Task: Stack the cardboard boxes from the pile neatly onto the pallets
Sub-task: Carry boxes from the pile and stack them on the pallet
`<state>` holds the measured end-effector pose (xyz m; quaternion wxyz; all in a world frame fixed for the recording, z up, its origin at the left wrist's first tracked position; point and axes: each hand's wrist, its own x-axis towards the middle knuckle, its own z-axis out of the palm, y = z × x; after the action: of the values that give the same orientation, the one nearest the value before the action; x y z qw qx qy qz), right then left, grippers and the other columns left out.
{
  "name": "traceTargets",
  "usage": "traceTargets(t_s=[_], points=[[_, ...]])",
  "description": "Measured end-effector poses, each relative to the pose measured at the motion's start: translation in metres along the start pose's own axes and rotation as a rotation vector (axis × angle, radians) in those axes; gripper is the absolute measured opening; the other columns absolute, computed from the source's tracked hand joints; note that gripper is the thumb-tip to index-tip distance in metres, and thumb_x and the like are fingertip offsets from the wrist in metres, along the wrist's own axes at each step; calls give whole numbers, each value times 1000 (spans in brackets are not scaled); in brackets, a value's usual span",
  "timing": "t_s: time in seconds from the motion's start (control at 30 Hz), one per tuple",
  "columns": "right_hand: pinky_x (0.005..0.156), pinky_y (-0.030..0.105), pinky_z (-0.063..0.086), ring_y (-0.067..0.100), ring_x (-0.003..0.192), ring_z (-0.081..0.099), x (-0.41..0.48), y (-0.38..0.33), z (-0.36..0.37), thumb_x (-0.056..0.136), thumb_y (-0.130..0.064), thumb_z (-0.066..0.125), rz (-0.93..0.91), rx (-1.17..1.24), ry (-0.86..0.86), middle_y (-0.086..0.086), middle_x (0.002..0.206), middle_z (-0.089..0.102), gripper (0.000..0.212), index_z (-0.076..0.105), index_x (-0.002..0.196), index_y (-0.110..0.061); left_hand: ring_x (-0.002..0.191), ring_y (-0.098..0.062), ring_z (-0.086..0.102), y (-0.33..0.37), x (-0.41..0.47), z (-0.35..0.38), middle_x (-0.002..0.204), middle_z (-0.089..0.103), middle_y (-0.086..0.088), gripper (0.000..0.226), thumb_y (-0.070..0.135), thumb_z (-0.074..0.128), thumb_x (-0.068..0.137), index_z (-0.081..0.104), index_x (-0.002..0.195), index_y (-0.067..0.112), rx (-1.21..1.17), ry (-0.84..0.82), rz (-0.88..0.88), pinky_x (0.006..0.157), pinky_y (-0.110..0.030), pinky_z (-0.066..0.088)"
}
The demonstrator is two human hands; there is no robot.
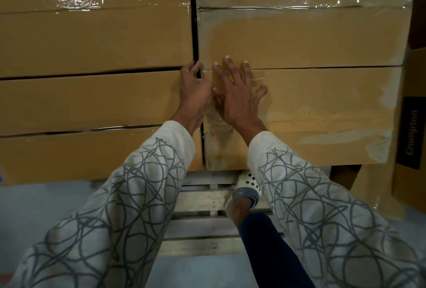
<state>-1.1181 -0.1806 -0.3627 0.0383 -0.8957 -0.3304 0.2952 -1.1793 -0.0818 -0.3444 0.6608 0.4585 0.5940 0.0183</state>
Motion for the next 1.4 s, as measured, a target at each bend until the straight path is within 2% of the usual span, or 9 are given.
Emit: traceTargets(t_s=[0.17,0.37,0.47,0.63,0.8,0.97,1.23,1.33,1.4], points=[[104,80,23,28,158,-3,1,-4,0,106,-44,44,21,-21,-16,-13,172,2,61,18,162,-42,107,-11,62,1,-2,-3,149,52,5,87,9,53,64,38,150,14,50,37,35,86,-35,60],[107,78,21,28,158,0,2,-15,-6,101,-37,52,61,-9,-44,-11,172,3,66,22,161,-40,91,-2,62,-3,-1,-12,141,62,3,67,2,57,78,48,144,12,129,1,77,93,-30,55],[109,74,20,27,157,4,8,-22,-13,98,-37,56,85,-3,-38,-8,171,9,65,30,157,-38,105,-16,62,-5,-3,-30,121,70,0,55,-4,57,79,60,131,11,329,105,254,95,-27,51],[106,63,27,26,147,24,21,-44,-16,93,-36,59,96,-13,73,-1,162,30,48,52,140,-27,117,-33,51,-9,7,-77,125,67,-4,60,12,54,69,64,128,13,662,129,518,99,-40,42],[100,44,35,27,131,40,37,-83,-15,94,-33,64,58,209,123,3,141,50,42,60,134,-22,122,-32,50,-5,33,-154,124,67,-5,51,16,59,78,66,128,15,637,303,489,100,-34,37],[107,46,42,32,132,45,43,-126,11,90,-36,74,263,461,169,12,140,48,57,56,139,-13,122,-29,54,-13,60,-256,126,67,-8,48,29,64,86,65,131,13,601,373,405,106,-39,43],[105,52,38,31,140,37,48,-148,29,90,-42,71,519,410,319,10,145,49,60,52,142,-17,138,-34,43,1,99,-412,146,53,-11,66,50,65,92,51,146,15,614,668,129,115,-47,32],[104,50,38,31,140,38,48,-152,31,91,-42,72,543,390,359,10,144,51,62,52,143,-16,146,-30,36,1,116,-453,158,41,-3,87,58,72,84,38,155,22,527,629,22,120,-53,27],[103,51,38,32,138,37,46,-154,34,90,-45,71,574,355,378,6,141,55,60,54,141,-20,135,-22,51,-6,126,-470,147,55,3,80,56,76,76,50,146,29,419,553,59,116,-48,39]])
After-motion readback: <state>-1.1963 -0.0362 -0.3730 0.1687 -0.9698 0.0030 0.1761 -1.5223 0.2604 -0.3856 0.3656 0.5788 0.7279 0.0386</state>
